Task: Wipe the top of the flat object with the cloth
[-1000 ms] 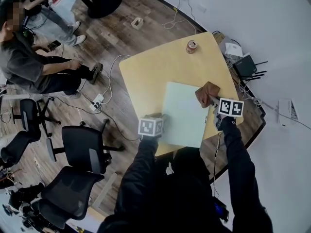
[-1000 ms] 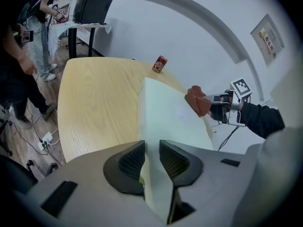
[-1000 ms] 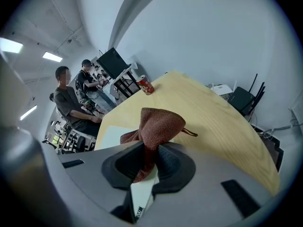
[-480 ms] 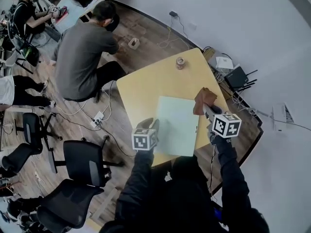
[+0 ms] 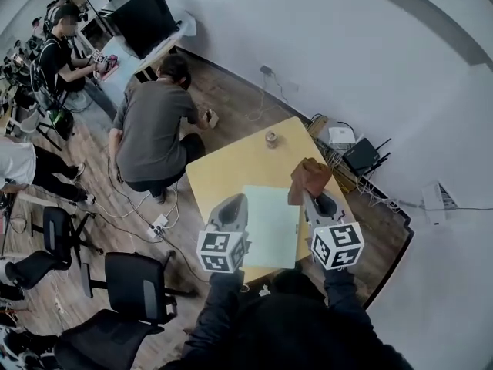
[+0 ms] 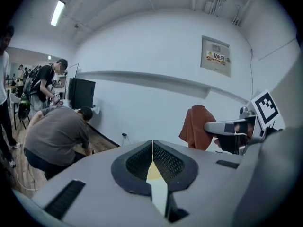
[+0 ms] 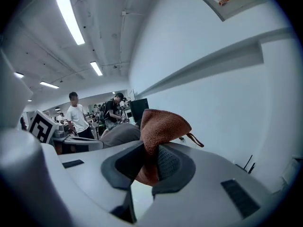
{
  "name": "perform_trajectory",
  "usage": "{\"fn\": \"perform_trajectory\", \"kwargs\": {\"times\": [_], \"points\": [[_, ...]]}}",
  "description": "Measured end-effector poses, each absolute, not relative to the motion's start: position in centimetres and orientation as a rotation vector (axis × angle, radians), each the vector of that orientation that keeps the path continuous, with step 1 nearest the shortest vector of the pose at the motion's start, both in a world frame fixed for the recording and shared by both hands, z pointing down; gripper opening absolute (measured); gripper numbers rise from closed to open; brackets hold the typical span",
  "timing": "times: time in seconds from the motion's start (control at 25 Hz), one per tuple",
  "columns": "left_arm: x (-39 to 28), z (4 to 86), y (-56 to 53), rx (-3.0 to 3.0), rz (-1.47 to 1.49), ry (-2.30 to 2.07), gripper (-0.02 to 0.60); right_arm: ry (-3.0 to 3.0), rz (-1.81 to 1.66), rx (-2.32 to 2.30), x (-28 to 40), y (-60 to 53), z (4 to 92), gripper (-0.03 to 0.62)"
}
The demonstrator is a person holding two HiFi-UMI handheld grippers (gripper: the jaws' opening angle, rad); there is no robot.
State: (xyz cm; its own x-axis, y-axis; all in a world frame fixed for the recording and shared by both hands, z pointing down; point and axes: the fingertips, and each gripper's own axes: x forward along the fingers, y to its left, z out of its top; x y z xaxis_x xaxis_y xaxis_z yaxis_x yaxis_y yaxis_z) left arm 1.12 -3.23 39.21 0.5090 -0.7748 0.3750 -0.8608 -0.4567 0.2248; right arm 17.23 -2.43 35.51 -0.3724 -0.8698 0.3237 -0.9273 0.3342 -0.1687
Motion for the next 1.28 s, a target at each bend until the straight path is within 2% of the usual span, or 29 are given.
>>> {"fn": "perform_trajectory", "kwargs": {"times": [0.32,0.52,1.28], "points": [[3.9,28.8,-2.1,2.54,0.162,-1.438,0.035,-2.503,0.163,1.691,15.9,-0.2,25.9,0.069],[4.2,24.6,-2.2,2.598,0.097,-1.518,0.035,-2.572,0.042,1.671,15.1,-0.6,22.8,0.069],[2.0,23.2,-3.1,2.555,0.072,-1.604,0.035,-2.654,-0.032,1.542,12.1,-1.5,21.0,0.067]]}}
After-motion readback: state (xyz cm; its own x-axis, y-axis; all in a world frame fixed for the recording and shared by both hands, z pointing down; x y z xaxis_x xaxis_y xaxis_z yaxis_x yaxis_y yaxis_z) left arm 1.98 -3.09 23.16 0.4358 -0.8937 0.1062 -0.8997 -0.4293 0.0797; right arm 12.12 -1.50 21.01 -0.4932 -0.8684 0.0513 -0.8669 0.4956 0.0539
